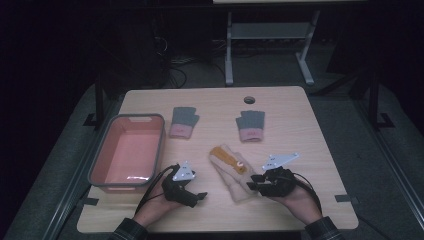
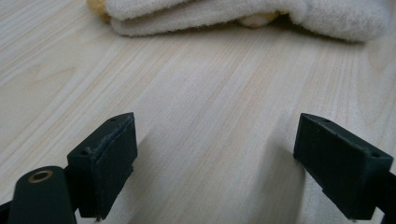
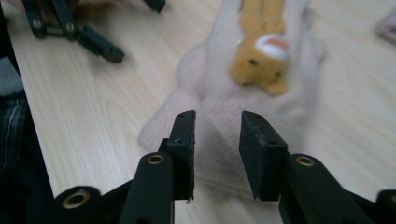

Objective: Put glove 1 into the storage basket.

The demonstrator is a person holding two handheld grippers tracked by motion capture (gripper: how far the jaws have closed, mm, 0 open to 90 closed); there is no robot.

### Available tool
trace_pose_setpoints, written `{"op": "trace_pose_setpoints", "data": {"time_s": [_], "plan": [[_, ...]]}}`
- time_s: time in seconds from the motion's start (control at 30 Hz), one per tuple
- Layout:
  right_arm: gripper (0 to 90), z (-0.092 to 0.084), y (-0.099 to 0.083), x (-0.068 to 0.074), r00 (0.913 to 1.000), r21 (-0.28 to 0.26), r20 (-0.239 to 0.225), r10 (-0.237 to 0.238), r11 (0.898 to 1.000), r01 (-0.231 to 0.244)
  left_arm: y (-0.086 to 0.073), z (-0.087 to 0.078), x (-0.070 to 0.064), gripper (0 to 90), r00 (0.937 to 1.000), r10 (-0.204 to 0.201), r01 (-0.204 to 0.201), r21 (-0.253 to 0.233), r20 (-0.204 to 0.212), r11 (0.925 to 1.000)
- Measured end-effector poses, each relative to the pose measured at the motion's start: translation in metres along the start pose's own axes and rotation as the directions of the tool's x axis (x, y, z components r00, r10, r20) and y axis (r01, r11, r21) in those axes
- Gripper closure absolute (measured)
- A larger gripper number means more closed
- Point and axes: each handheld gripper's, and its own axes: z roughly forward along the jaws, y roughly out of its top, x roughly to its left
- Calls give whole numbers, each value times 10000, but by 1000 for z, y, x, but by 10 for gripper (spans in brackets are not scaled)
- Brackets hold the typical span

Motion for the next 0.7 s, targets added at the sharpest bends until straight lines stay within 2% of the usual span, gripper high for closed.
{"op": "trace_pose_setpoints", "data": {"time_s": [0.13,0.2,0.3,0.4,0.57,0.7], "plan": [[636,14,-1,2,9997,485,-84,-222,9986,225,0,0,0,127,10000,-33,33,-26,-8,10000],[684,16,-1,3,9995,525,-4,-314,9981,314,0,0,0,127,10000,-42,42,-25,-8,10000],[803,17,-1,2,9995,511,-46,-315,9982,317,0,0,0,127,10000,-38,38,-22,-8,10000],[854,18,-2,2,9994,533,-111,-342,9980,347,0,0,0,127,10000,-41,41,-18,-7,10000],[873,11,1,3,9995,167,-63,-311,9994,312,0,0,0,127,10000,-4,4,14,-3,10000],[877,0,8,4,9997,-363,-40,-238,9991,237,0,0,0,127,10000,-70,70,-39,-1,10000]]}}
